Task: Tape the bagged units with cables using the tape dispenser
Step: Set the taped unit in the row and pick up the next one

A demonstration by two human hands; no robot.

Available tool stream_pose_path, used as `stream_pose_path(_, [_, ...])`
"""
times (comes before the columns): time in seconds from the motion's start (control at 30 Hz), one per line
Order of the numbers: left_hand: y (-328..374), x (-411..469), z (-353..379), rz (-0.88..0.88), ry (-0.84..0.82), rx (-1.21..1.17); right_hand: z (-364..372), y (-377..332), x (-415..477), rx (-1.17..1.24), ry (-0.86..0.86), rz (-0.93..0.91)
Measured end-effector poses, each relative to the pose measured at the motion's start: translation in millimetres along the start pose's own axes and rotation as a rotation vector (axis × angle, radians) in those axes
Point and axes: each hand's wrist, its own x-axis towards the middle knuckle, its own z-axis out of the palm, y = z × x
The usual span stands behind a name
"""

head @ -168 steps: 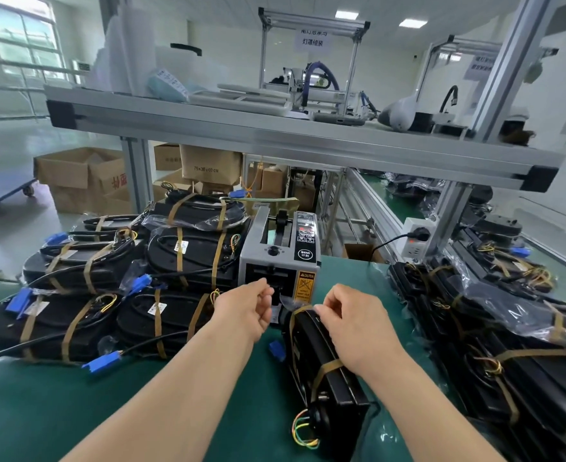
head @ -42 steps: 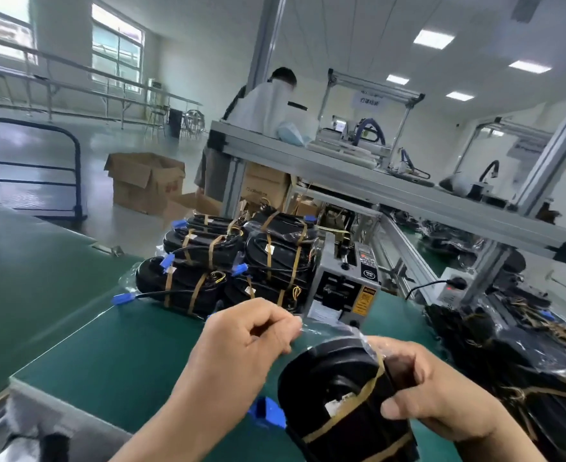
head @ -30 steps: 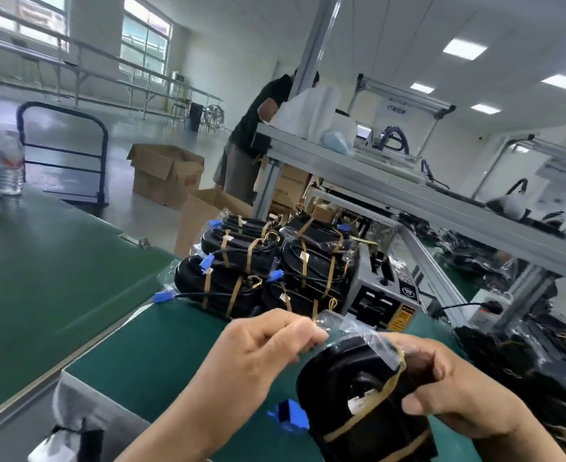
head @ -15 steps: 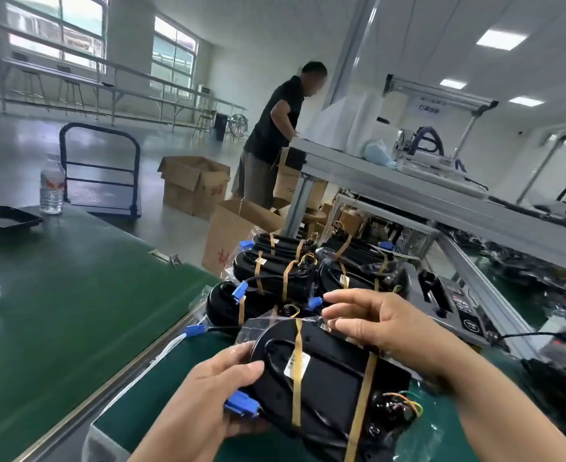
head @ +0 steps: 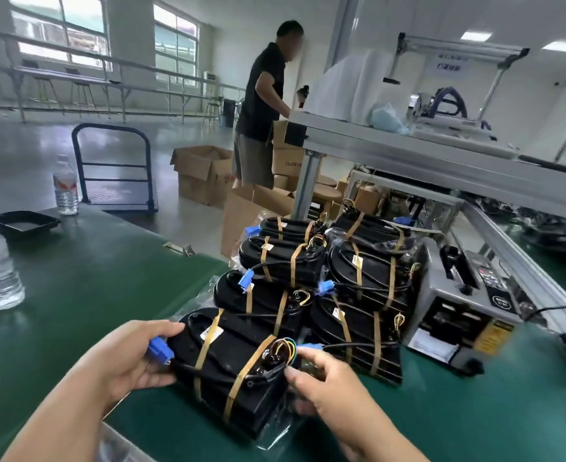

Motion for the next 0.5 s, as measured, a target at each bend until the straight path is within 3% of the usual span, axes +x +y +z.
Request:
stream_pose_path(0.27, [-1.6, 13.1, 8.4, 0.086, 0.244, 0.059, 21.9, 2.7, 14.1, 0.057, 0.17, -0.059])
stream_pose_path(0.5, [-7.4, 18.3, 9.1, 0.223, 0.429, 0.247, 23.7, 0.3, 6.8, -0.13, 0.237, -0.06])
